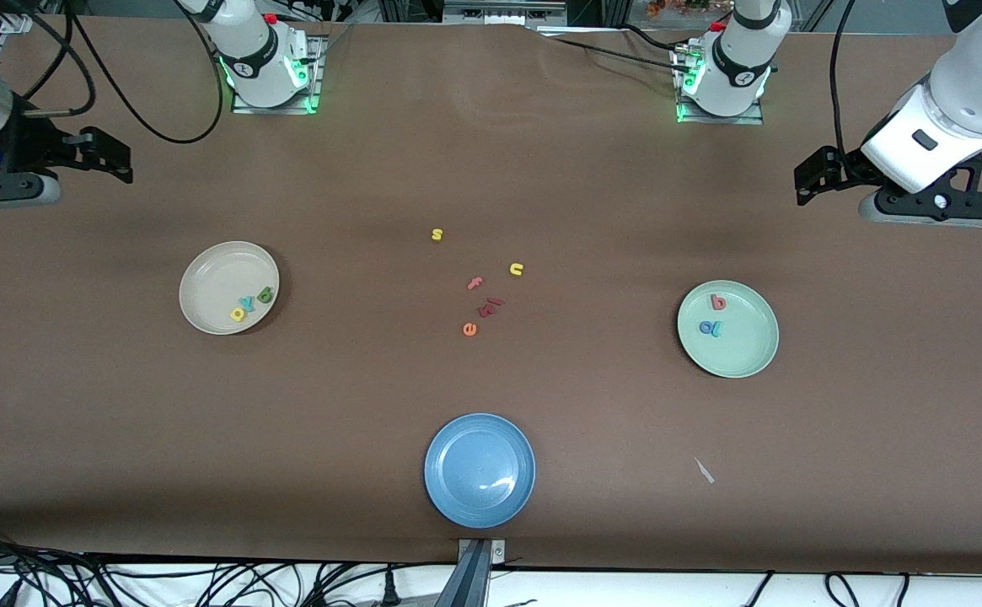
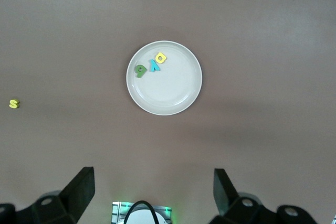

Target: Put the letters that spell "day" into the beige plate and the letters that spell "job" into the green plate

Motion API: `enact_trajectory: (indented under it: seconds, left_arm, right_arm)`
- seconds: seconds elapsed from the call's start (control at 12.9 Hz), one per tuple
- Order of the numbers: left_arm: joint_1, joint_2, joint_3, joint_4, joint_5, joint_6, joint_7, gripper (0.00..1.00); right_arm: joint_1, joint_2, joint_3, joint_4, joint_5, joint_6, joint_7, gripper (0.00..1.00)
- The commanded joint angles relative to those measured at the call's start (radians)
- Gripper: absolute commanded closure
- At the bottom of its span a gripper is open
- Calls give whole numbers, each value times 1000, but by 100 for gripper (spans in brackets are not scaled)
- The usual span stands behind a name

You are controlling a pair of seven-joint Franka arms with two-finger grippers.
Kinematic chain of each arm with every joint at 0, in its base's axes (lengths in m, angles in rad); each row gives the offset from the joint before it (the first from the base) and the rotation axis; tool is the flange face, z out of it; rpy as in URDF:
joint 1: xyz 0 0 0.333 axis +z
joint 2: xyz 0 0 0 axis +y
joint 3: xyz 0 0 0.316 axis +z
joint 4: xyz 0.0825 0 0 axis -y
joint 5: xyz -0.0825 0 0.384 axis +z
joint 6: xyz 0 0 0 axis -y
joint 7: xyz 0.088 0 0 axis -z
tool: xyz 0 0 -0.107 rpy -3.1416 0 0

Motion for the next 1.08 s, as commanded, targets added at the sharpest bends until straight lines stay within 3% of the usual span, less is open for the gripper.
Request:
enact_trajectory:
  seconds: [0.0, 0.54, 1.0]
  left_arm:
    - [-1, -5, 0, 9, -8, -16, 1, 0]
    - [1, -5, 0, 9, -8, -16, 1, 0]
    - [2, -6, 0, 9, -8, -17, 1, 0]
  right_arm:
    - [-20, -25, 25, -21, -6, 4, 1, 0]
    - [-14, -7, 14, 11, -43, 9, 51, 0]
    - [-22, 20, 14, 16, -14, 21, 51, 0]
